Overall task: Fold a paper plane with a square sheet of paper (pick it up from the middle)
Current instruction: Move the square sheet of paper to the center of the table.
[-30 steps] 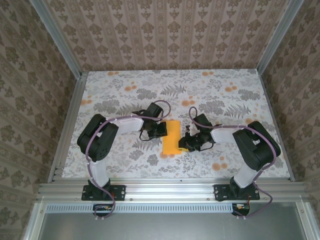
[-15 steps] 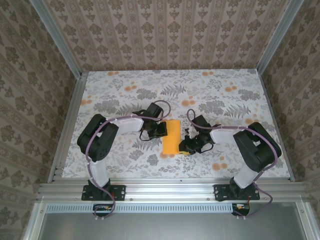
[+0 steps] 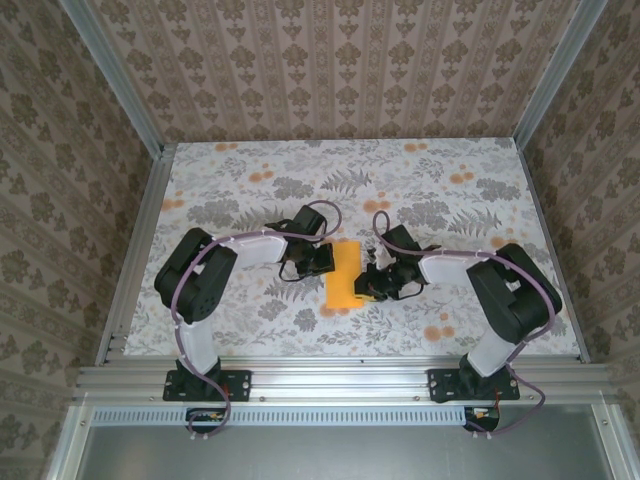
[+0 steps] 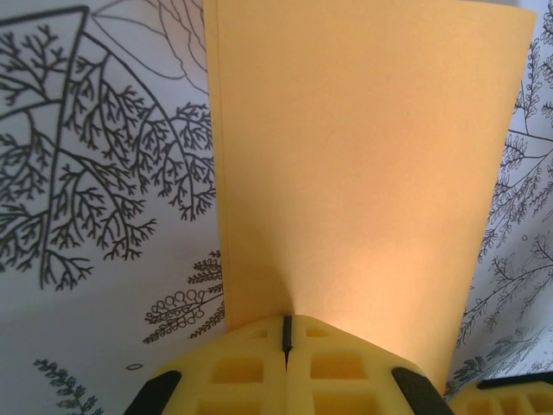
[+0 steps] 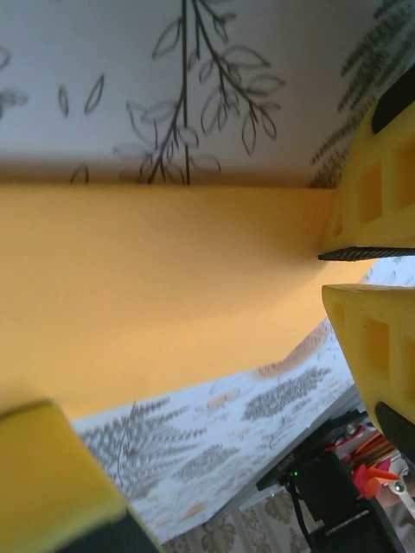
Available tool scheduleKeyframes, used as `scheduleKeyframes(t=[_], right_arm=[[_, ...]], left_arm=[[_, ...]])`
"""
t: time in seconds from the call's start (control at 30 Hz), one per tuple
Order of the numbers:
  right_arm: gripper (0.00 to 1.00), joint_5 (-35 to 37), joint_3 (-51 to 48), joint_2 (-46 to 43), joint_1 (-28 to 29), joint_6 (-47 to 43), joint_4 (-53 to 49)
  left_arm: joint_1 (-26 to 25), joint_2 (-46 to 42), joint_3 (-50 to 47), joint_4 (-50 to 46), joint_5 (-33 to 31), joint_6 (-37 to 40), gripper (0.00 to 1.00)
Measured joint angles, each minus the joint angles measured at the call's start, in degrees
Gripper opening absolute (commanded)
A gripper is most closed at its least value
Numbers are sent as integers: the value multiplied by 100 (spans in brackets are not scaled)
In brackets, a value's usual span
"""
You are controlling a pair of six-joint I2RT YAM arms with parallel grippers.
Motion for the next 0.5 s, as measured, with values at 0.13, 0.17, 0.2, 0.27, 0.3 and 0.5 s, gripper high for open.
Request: scheduleKeyframes(t=[0.13,0.17,0.2,0.27,0.3,0.5], right_arm=[[17,50,-4,76,0,-4,-11],[18,46,-4,81,7,-7,-13],[18,48,-2,81,24,-9,-13],[17,52,7,81,55,-26,-13],[17,52,22,92,87,-26,-15],[16,-35,190,289,352,-31,74]], left_arm=[[-4,-4,15,-22,-7,0,5],[-2,-13,15,-20,0,2,6],[-4,-15,15,-20,2,2,9],[-2,-55,-13,7,4,2,14],[2,-81,-42,26,7,0,16],[13,-501,-164,297,319,0,22]])
